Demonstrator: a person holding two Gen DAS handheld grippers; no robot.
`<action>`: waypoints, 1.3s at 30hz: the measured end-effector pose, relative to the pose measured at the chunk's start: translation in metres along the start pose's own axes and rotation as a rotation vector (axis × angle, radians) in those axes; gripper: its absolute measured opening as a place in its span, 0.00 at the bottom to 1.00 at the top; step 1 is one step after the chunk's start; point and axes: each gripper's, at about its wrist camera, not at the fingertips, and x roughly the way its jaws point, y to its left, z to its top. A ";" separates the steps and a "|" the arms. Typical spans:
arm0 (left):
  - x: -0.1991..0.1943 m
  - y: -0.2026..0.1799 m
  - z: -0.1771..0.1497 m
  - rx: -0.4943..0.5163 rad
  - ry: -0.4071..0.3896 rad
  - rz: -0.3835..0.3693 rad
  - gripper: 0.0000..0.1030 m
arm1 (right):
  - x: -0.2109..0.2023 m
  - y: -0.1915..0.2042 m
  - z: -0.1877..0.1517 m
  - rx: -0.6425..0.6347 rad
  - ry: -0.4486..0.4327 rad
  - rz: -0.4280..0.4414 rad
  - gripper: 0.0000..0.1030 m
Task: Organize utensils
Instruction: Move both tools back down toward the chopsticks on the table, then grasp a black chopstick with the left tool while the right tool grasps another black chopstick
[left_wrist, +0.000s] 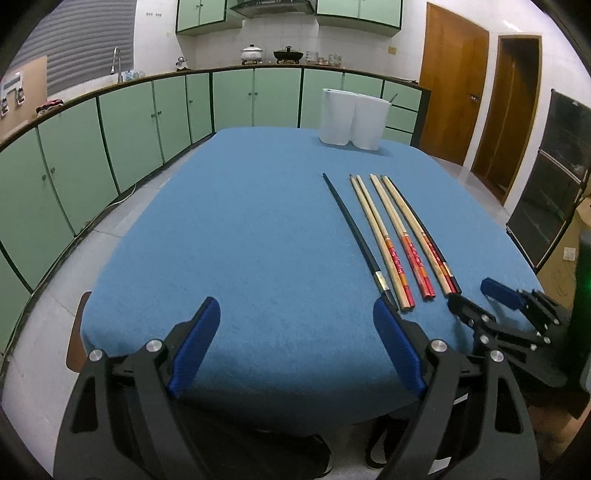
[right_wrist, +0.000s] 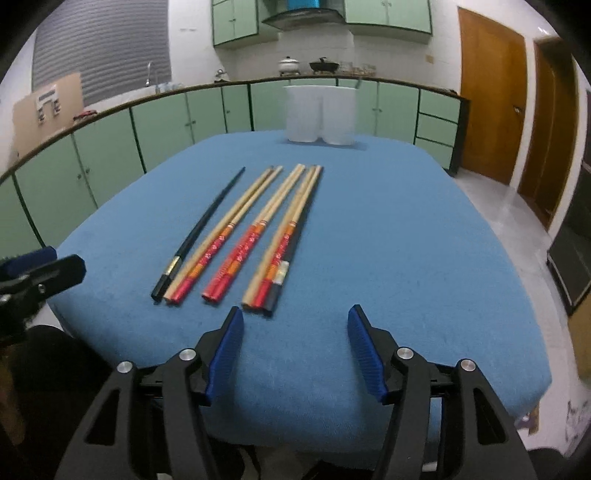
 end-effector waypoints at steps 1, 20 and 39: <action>0.002 -0.002 -0.001 0.006 0.005 -0.003 0.80 | 0.002 -0.008 0.002 0.027 0.000 -0.026 0.59; 0.053 -0.038 -0.002 0.118 0.094 0.011 0.84 | -0.004 -0.056 -0.002 0.065 0.012 -0.049 0.65; 0.068 -0.027 0.015 0.065 0.066 0.004 0.61 | 0.011 -0.049 0.002 -0.044 -0.055 0.011 0.33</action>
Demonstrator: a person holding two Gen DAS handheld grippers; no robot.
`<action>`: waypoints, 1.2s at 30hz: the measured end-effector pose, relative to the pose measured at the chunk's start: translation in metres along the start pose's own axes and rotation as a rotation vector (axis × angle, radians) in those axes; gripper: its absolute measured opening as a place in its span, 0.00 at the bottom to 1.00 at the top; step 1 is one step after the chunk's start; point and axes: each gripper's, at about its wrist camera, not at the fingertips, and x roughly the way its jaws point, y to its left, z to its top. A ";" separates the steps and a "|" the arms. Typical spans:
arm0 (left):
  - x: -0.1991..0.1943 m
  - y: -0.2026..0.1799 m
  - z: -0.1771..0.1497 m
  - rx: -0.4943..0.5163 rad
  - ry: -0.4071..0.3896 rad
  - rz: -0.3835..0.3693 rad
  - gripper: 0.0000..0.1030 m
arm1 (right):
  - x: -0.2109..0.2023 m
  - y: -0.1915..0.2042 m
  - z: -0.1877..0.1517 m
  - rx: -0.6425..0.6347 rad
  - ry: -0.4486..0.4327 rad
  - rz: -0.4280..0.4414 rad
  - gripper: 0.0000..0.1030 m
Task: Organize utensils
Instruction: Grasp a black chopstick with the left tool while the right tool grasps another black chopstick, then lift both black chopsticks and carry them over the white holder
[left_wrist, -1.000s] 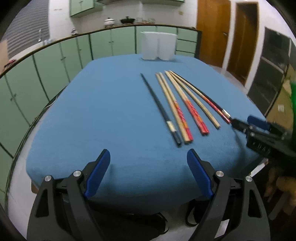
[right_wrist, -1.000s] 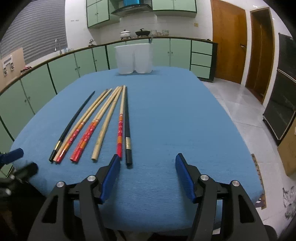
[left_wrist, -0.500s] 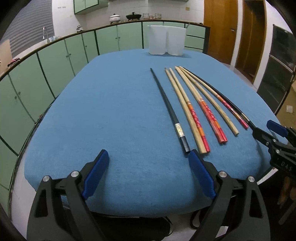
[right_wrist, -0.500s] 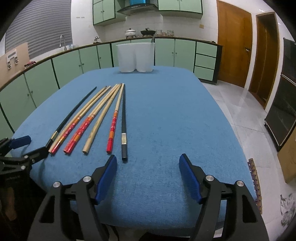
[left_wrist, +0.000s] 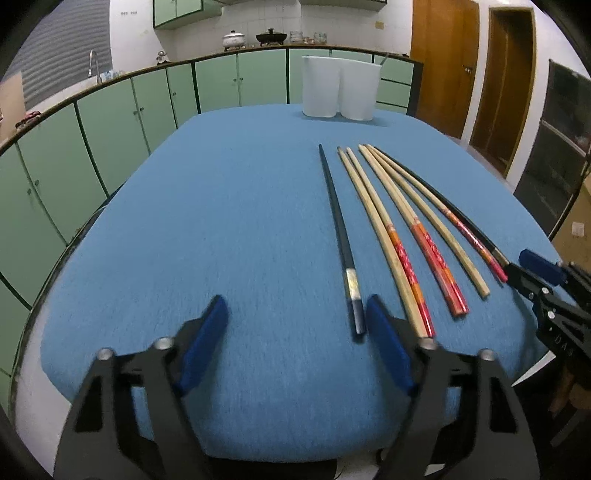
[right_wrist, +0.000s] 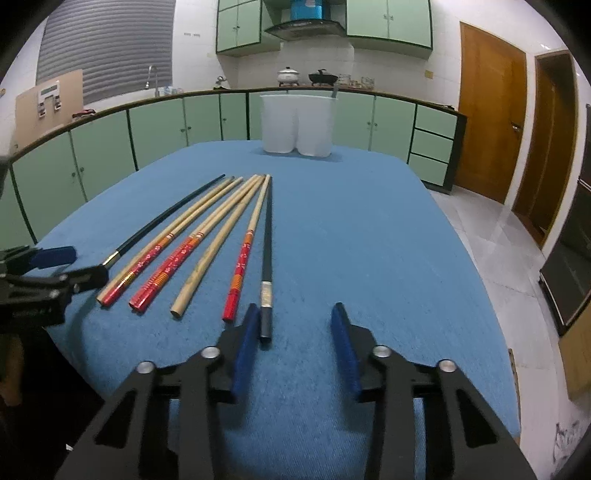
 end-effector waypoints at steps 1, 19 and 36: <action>0.000 0.000 0.000 0.001 -0.004 -0.007 0.57 | 0.001 0.000 0.001 0.003 -0.001 0.002 0.32; -0.034 -0.001 0.008 -0.034 -0.048 -0.134 0.06 | -0.035 -0.005 0.021 0.090 -0.039 0.067 0.07; -0.117 0.009 0.088 -0.002 -0.240 -0.144 0.06 | -0.090 -0.014 0.135 0.068 -0.147 0.093 0.06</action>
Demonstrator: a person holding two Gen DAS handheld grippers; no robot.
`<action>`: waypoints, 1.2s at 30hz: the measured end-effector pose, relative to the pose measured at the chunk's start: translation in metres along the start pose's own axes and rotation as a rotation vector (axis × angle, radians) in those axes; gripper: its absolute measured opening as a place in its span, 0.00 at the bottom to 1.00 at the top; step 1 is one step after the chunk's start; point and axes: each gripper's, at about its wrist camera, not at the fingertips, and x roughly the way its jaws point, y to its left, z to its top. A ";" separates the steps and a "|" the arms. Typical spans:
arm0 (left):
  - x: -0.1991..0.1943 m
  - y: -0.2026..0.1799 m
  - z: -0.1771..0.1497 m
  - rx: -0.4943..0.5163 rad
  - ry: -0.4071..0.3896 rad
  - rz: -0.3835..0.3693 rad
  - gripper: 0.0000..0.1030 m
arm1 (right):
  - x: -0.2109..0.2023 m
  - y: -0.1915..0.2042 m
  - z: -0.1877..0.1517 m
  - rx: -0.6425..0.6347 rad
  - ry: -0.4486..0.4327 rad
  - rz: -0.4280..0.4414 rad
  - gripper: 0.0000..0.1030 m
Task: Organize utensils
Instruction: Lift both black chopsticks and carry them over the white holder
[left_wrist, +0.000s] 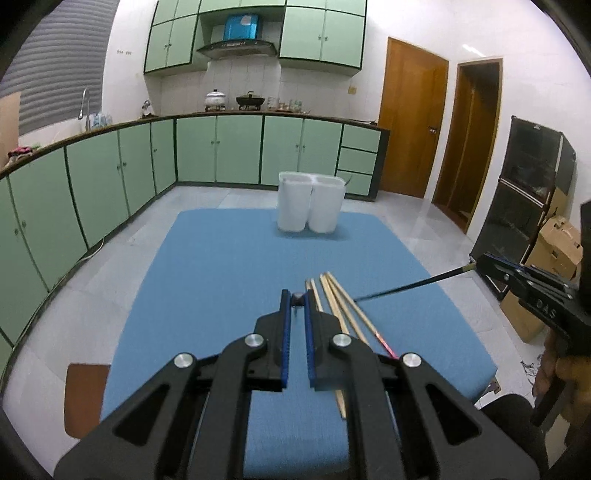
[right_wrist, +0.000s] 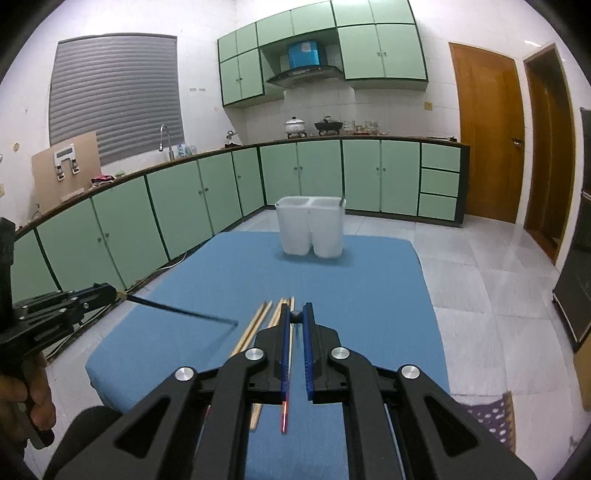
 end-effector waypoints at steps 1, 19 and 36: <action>0.001 0.000 0.005 0.007 0.000 -0.001 0.06 | 0.004 0.000 0.008 -0.008 0.012 0.000 0.06; 0.051 0.015 0.085 0.048 0.084 -0.084 0.06 | 0.070 0.005 0.102 -0.109 0.208 0.060 0.06; 0.071 0.008 0.171 0.080 0.006 -0.088 0.06 | 0.086 -0.005 0.184 -0.097 0.182 0.058 0.06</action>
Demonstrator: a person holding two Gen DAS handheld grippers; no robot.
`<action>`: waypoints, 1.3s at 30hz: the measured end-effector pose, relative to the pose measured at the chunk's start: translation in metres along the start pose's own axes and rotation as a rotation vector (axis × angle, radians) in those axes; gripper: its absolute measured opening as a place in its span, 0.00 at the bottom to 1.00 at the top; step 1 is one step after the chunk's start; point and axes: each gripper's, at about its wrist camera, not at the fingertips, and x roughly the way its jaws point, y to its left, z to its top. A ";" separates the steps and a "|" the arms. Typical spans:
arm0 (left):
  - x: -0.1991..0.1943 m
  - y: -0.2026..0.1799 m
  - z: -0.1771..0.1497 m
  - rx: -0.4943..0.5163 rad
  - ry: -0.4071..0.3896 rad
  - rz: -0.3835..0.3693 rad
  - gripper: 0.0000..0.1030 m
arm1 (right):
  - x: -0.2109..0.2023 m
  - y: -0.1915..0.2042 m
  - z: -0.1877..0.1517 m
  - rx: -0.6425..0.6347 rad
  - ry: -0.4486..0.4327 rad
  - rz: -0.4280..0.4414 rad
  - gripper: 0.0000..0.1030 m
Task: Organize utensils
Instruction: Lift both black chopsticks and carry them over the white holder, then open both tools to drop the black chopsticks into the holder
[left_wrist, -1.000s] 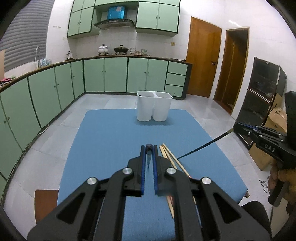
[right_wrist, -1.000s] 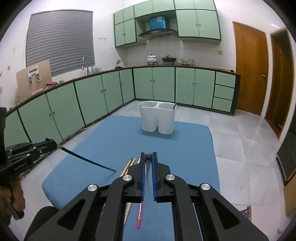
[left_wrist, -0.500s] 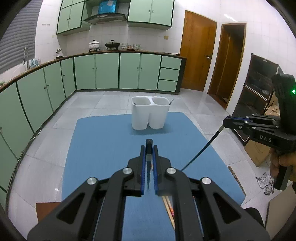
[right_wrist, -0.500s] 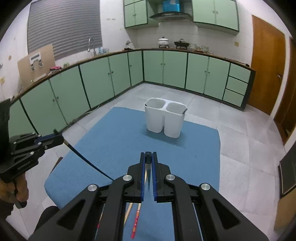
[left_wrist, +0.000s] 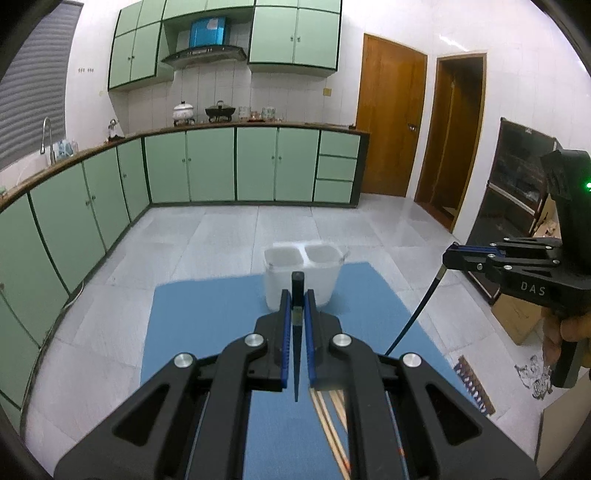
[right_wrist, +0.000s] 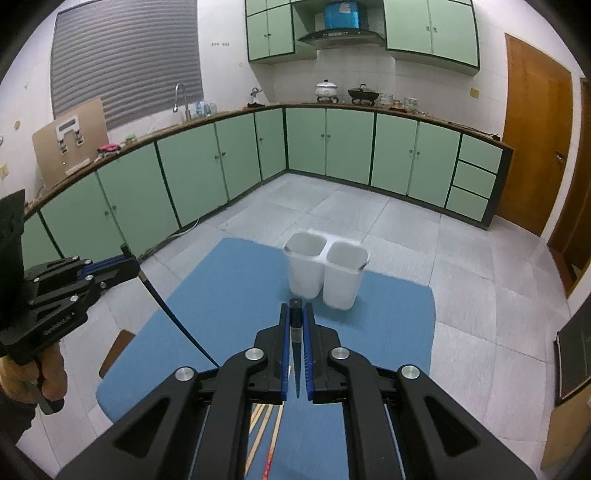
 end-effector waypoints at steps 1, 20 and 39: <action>0.002 -0.001 0.008 0.005 -0.011 0.001 0.06 | 0.000 -0.003 0.010 0.008 -0.011 -0.004 0.06; 0.123 -0.007 0.145 0.003 -0.227 0.081 0.06 | 0.099 -0.057 0.139 0.030 -0.124 -0.096 0.06; 0.097 0.004 0.060 0.046 -0.163 0.086 0.56 | 0.061 -0.079 0.069 0.107 -0.180 -0.026 0.21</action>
